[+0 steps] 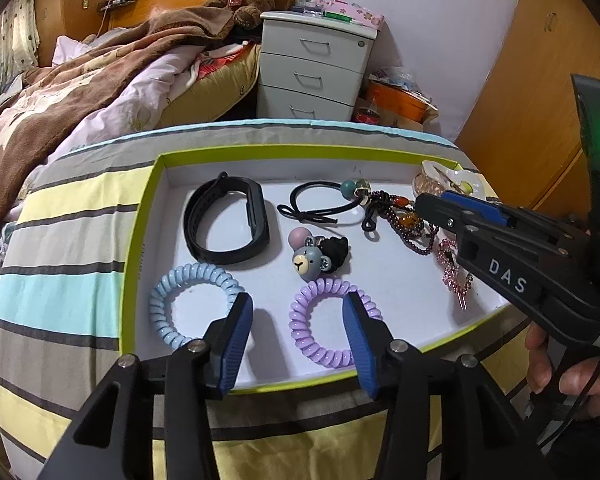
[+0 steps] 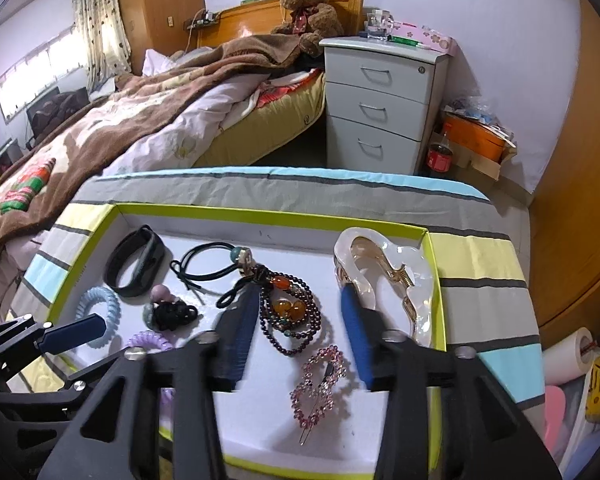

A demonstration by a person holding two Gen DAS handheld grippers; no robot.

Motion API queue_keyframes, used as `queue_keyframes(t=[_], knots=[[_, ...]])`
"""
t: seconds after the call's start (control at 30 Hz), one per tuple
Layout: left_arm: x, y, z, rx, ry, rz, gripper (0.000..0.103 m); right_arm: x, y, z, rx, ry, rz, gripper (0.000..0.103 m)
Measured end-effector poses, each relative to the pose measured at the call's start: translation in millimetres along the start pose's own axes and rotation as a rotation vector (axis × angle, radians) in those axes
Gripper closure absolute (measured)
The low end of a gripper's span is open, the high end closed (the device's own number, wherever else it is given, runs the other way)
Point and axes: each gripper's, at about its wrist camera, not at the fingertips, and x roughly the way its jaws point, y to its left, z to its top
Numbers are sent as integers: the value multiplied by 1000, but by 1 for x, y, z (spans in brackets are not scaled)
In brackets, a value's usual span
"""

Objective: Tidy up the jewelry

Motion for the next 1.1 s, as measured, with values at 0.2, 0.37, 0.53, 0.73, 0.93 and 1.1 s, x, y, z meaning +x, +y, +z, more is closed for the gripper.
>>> queue_keyframes(t=[0.2,0.37,0.53,0.73,0.93,1.1], knots=[[-14,1,-3,-6,-32,42,51,-22,5,-7,9,-38,0,58],[-28,1,-10,-4,-65,82,51,-43,9,-15,26,-74,-6,58],[-45,0,-18,6,-107,134,51,-66,13,-28,45,-111,2,58],[-64,3,-30,-5,-144,163,51,-86,16,-44,68,-134,8,58],[-79,2,-42,-7,-177,216,51,-105,21,-62,81,-164,-7,57],[-88,1,-53,-3,-193,212,51,-115,26,-75,82,-174,-24,57]])
